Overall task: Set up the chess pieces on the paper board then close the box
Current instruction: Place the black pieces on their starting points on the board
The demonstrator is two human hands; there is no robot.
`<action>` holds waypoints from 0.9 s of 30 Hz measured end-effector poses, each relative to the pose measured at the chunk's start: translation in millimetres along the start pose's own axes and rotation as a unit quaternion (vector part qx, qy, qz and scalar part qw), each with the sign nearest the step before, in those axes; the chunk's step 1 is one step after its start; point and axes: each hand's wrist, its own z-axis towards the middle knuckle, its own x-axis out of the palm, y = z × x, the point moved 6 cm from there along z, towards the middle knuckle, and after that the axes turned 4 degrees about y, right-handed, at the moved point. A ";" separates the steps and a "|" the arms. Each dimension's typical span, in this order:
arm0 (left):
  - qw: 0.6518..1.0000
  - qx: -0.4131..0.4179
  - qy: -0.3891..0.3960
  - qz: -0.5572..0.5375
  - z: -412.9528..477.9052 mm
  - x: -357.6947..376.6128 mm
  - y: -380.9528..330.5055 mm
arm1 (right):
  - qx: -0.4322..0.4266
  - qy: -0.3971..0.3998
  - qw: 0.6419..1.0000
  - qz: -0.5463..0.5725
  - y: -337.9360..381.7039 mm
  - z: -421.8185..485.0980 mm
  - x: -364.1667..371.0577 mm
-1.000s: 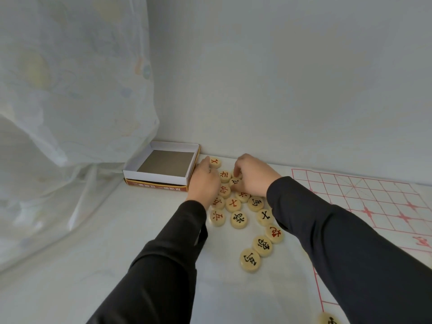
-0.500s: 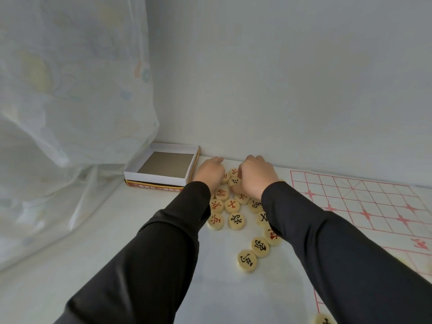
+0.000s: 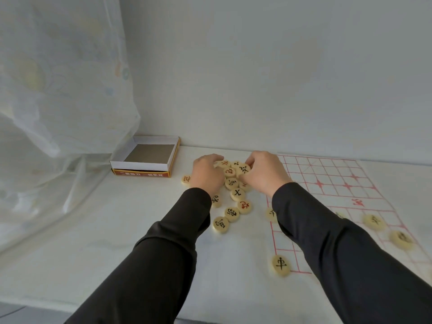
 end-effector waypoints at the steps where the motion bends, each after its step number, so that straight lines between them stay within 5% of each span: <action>1: 1.000 0.001 0.006 -0.003 -7.4 2.6 -3.8 | 0.003 -0.008 1.000 0.006 -4.4 -7.8 -4.6; 16: 0.983 -0.041 0.085 -0.158 -97.7 71.9 -44.1 | 0.033 -0.074 0.995 0.055 -72.2 -104.9 -47.5; 27: 0.982 -0.027 0.144 -0.116 -106.4 102.8 -49.6 | -0.008 -0.021 1.000 -0.007 -88.4 -118.2 -61.1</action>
